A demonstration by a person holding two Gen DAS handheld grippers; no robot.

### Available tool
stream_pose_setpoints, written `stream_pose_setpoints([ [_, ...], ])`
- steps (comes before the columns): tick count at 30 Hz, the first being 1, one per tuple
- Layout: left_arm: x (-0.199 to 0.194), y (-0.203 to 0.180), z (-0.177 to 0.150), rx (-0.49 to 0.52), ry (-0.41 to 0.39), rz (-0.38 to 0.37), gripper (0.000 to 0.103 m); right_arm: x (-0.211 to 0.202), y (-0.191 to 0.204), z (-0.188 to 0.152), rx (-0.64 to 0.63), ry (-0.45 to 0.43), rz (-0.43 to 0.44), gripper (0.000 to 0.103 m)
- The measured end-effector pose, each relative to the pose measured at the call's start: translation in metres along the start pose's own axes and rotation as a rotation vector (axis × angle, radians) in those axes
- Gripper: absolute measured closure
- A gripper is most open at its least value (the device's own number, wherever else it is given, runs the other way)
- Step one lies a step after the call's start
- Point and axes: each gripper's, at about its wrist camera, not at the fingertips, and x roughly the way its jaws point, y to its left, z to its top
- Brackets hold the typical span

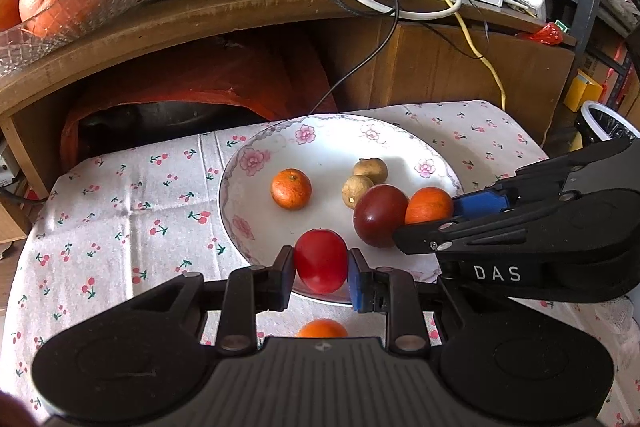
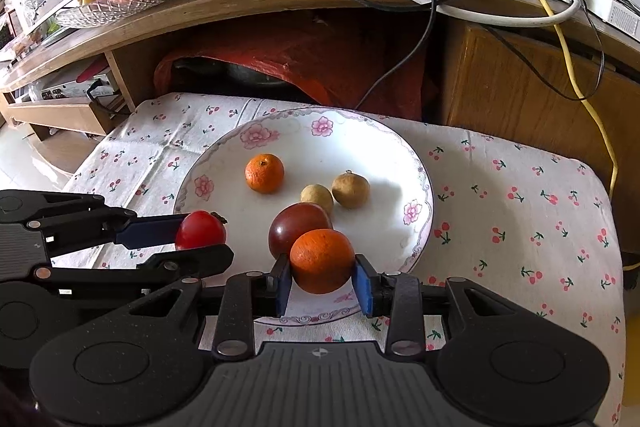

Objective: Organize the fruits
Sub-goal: 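Lower the tomato into the bowl and open the left tool while the right tool releases the tangerine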

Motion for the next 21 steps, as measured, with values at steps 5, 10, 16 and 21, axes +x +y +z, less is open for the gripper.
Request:
stream_pose_setpoints([
  [5, 0.0013, 0.0038, 0.0014, -0.016, 0.001, -0.002, 0.068, 0.0016, -0.0007, 0.0016, 0.007, -0.008, 0.009, 0.071],
  [10, 0.0004, 0.0043, 0.0011, -0.027, 0.002, 0.001, 0.067, 0.0005, -0.0012, 0.0012, 0.012, -0.010, 0.012, 0.071],
  [16, -0.0004, 0.0045, 0.0018, -0.028, 0.002, 0.005, 0.067, 0.0001, -0.0010, 0.0011, 0.020, -0.012, 0.012, 0.070],
  [21, -0.0004, 0.0044, 0.0019, -0.032, 0.002, 0.007, 0.066, 0.0001, -0.0012, 0.0012, 0.023, -0.014, 0.010, 0.070],
])
